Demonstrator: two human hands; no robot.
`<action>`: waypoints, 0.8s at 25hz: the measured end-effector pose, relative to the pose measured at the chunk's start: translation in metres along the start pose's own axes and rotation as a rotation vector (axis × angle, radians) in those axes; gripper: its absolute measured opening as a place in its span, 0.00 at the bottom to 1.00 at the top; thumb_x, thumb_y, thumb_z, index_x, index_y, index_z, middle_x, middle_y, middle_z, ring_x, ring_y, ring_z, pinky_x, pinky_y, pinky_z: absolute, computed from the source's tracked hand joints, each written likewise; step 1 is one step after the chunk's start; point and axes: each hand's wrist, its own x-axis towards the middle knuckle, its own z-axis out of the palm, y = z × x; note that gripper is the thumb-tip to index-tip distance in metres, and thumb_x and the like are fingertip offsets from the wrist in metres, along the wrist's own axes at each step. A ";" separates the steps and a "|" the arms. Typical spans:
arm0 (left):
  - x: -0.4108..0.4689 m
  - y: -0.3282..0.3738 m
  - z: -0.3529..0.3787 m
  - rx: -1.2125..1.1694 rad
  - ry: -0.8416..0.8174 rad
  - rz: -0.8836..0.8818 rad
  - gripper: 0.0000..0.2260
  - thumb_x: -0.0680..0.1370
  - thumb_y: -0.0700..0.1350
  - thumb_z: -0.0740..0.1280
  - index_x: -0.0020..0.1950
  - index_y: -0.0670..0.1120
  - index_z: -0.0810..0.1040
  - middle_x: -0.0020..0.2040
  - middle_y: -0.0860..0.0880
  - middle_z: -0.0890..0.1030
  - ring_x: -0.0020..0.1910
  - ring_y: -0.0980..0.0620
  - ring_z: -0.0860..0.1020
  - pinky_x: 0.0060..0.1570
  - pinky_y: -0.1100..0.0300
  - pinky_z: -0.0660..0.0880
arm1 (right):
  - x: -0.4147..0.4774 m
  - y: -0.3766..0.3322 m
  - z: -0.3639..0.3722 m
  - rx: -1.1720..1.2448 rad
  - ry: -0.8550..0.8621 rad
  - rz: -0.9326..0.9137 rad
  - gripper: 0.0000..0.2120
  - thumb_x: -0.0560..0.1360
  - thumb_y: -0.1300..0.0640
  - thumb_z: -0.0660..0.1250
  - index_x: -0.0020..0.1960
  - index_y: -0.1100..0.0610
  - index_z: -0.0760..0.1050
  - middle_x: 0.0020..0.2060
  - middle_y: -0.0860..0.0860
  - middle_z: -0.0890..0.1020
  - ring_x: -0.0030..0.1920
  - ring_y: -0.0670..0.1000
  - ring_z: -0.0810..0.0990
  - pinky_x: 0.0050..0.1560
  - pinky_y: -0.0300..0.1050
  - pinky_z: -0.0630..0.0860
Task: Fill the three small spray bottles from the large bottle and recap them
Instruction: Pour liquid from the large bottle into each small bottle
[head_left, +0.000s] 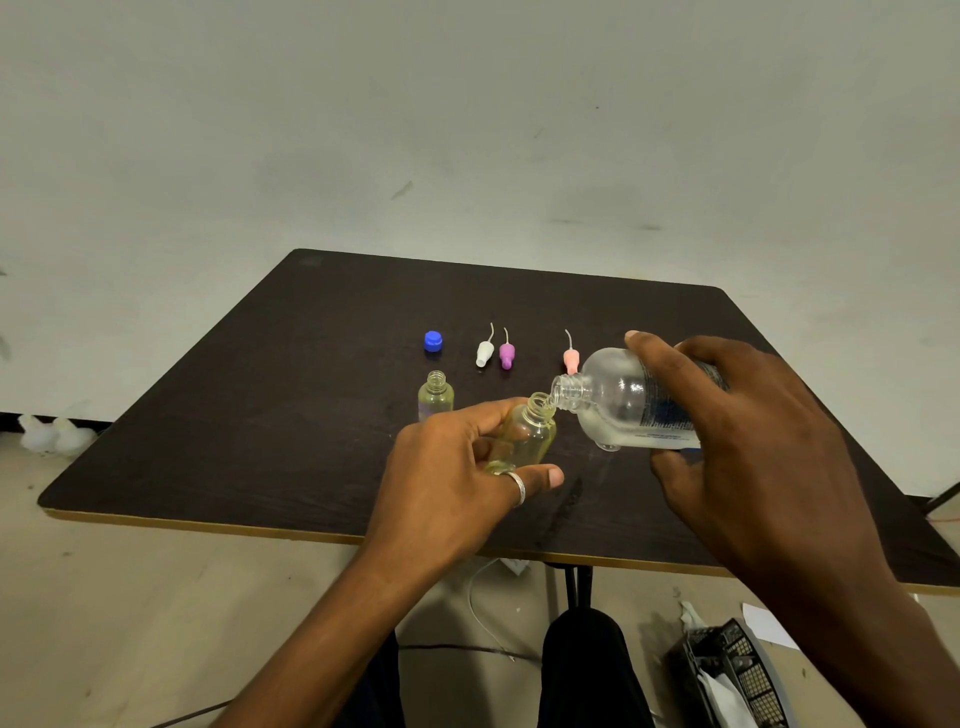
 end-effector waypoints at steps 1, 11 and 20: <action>0.000 0.000 0.000 -0.002 0.000 0.001 0.21 0.67 0.51 0.80 0.58 0.62 0.81 0.43 0.67 0.84 0.44 0.69 0.82 0.50 0.68 0.79 | 0.000 0.000 0.000 -0.003 -0.002 -0.001 0.43 0.58 0.57 0.82 0.70 0.55 0.71 0.58 0.60 0.78 0.57 0.63 0.76 0.50 0.55 0.77; -0.001 0.000 0.001 -0.026 0.000 -0.012 0.20 0.67 0.50 0.80 0.57 0.61 0.82 0.44 0.66 0.84 0.44 0.69 0.82 0.51 0.65 0.80 | 0.000 0.000 0.000 -0.002 -0.016 0.003 0.43 0.59 0.57 0.81 0.71 0.53 0.70 0.59 0.60 0.78 0.58 0.62 0.76 0.51 0.55 0.77; -0.001 -0.001 0.002 -0.024 -0.005 -0.011 0.21 0.67 0.50 0.80 0.58 0.61 0.82 0.44 0.66 0.84 0.44 0.69 0.82 0.49 0.70 0.78 | 0.000 0.001 0.000 -0.011 -0.009 0.002 0.42 0.59 0.58 0.81 0.71 0.53 0.70 0.59 0.60 0.78 0.58 0.63 0.75 0.51 0.55 0.77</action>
